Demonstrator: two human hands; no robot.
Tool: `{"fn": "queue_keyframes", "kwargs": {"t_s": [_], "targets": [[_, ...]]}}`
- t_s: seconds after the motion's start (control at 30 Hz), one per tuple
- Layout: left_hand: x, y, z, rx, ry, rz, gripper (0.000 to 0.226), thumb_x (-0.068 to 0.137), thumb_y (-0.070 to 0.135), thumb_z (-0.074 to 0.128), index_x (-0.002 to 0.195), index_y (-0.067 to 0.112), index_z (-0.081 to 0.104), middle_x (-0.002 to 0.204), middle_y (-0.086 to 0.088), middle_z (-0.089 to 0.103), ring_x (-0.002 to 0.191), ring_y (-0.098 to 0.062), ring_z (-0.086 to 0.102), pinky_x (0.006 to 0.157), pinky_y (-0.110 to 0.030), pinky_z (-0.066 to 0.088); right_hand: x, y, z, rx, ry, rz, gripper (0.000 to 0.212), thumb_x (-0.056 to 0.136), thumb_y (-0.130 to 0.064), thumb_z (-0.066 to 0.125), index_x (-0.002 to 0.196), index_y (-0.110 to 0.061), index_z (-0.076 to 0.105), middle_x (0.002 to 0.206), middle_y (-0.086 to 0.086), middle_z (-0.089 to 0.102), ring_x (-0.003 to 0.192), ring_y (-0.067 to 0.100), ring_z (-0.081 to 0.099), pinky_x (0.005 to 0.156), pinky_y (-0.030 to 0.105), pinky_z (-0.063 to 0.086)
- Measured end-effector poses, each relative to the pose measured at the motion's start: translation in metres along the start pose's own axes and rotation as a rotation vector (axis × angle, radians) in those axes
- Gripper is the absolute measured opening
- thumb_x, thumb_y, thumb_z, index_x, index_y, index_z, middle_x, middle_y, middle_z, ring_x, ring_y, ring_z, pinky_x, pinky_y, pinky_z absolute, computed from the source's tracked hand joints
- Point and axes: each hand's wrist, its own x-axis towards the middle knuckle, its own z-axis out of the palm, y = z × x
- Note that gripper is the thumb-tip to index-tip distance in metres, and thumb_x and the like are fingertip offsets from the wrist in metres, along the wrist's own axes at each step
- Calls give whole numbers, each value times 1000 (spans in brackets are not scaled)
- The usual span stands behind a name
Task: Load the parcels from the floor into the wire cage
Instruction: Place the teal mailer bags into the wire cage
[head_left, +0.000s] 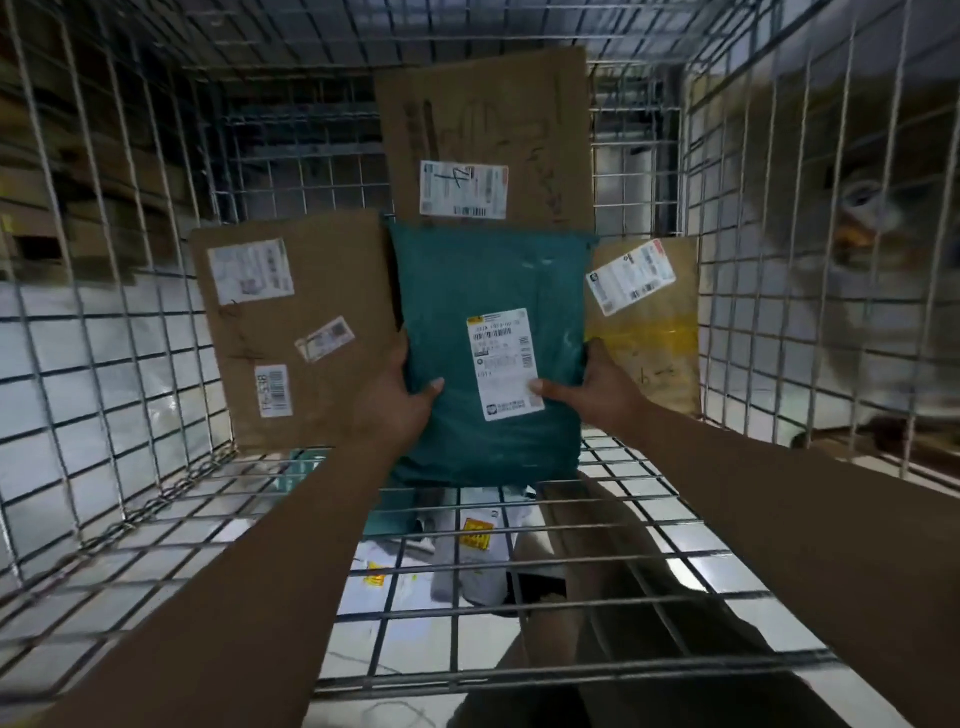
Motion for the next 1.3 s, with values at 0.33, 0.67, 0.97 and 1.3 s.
{"fn": "queue_keyframes", "kwargs": {"t_s": [0.33, 0.67, 0.97, 1.3], "targets": [[18, -8, 14, 428, 215, -164, 42, 93, 40, 63, 130, 21, 62, 114, -12, 72, 103, -38, 69, 80, -42, 55, 29, -3, 19, -224, -9, -105, 84, 75, -37, 91, 131, -13, 33, 142, 8, 54, 125, 25, 57, 102, 46, 53], [-30, 27, -85, -142, 59, 18, 50, 92, 14, 75, 139, 18, 59, 105, -3, 70, 100, -19, 67, 80, -21, 53, -13, -152, 41, -567, 22, -423, 76, 88, -47, 76, 150, -19, 43, 140, 9, 52, 123, 26, 55, 95, 33, 46], [-176, 47, -199, -156, 266, 95, 54, 91, 22, 75, 142, 26, 60, 115, -3, 74, 97, -20, 71, 68, -21, 55, -138, -256, 110, -763, -244, -696, 37, 95, -29, 71, 130, -20, 63, 108, -5, 65, 100, 17, 65, 87, 34, 54], [-391, -71, -200, -533, 463, 105, 50, 92, 24, 76, 139, 27, 61, 109, 1, 77, 96, -18, 76, 92, -45, 61, -328, -237, 205, -916, -460, -941, 34, 92, -43, 72, 122, -29, 66, 106, -9, 71, 94, 5, 68, 84, 29, 55]]}}
